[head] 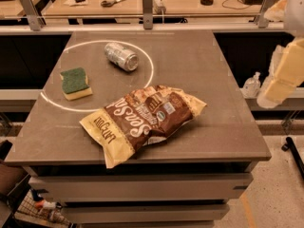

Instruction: Place 7up can upright

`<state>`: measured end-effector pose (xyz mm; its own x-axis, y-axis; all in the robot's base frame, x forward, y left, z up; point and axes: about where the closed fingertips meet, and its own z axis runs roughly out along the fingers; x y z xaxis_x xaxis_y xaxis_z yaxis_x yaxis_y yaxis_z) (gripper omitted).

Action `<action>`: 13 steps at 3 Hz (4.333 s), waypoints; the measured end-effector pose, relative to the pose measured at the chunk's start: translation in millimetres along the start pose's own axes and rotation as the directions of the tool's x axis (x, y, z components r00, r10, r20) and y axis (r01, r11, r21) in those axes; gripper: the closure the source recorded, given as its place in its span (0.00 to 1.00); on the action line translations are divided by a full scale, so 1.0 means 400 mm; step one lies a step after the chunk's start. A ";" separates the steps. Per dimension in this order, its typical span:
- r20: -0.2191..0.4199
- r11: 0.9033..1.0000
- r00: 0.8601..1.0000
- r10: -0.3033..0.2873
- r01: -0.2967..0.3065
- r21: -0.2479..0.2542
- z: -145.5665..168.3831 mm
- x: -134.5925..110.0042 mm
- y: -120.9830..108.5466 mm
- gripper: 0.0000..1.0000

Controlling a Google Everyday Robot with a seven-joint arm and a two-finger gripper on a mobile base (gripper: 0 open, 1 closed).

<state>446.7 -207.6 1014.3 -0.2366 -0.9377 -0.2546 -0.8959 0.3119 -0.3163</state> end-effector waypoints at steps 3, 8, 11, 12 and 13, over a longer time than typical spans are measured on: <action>0.232 0.991 0.964 0.128 -0.134 0.010 -0.032 -0.285 -0.148 0.00; 0.144 0.945 0.934 0.327 -0.322 -0.056 0.290 -0.675 -0.176 0.00; -0.025 0.908 0.908 0.419 -0.418 0.031 0.395 -0.773 -0.163 0.00; -0.047 0.901 0.900 0.433 -0.433 0.011 0.447 -0.791 -0.174 0.00; -0.053 0.899 0.899 0.436 -0.437 -0.019 0.489 -0.804 -0.191 0.00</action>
Offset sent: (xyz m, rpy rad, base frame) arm 0.0699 0.0840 0.0785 0.2646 -0.0963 -0.0714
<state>664.8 99.9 941.5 -0.6229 -0.7148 -0.3179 -0.7092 0.6875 -0.1561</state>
